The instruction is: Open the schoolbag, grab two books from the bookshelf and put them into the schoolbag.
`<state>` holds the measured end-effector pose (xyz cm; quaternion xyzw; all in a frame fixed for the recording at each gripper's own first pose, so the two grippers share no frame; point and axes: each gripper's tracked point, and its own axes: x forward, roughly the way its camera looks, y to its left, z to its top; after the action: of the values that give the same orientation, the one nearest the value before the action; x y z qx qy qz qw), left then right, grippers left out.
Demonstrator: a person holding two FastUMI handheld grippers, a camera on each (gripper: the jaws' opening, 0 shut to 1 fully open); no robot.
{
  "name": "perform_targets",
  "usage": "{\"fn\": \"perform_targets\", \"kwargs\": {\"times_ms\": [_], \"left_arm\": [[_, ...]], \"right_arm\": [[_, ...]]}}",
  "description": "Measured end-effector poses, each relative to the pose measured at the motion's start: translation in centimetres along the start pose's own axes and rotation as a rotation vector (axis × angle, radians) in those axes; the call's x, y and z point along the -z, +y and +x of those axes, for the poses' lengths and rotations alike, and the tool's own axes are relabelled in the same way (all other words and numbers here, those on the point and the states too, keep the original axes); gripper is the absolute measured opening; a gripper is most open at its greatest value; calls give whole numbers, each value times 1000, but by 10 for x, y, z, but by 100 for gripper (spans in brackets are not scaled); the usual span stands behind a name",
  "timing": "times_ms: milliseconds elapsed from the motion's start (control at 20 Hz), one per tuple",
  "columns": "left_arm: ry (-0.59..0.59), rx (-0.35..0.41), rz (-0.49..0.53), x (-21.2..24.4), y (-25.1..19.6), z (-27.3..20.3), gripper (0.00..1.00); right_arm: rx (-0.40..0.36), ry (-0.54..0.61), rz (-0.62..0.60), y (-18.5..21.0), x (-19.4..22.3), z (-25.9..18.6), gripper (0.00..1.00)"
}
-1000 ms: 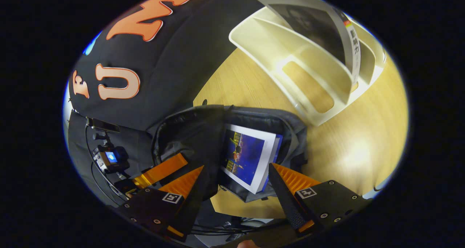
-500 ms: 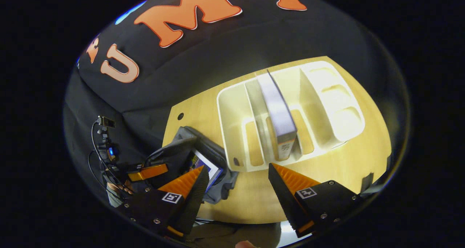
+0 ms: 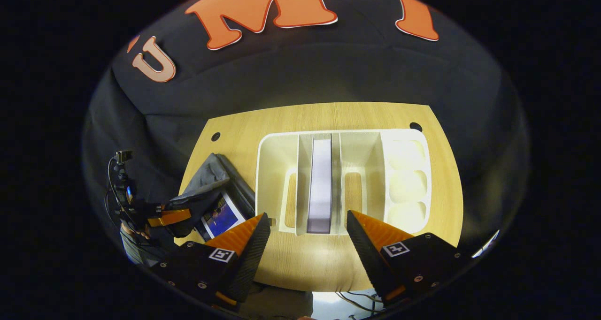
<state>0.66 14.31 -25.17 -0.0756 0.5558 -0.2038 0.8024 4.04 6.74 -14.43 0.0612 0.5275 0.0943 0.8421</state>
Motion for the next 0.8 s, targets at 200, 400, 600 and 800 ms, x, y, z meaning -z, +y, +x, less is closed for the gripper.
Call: {"fn": "perform_targets", "kwargs": {"times_ms": [200, 400, 600, 800], "left_arm": [[-3, -26, -15, 1, 0, 1, 5], [-6, -46, -37, 2, -1, 0, 5], [-1, -59, -52, 6, 0, -1, 5], [-1, -66, -57, 10, 1, -5, 5]], "right_arm": [[14, 68, -32, -10, -16, 30, 97], [46, 143, -9, -18, -19, 67, 81], [52, 195, 39, -17, -21, 88, 62], [96, 207, 67, -25, -24, 93, 39]]}}
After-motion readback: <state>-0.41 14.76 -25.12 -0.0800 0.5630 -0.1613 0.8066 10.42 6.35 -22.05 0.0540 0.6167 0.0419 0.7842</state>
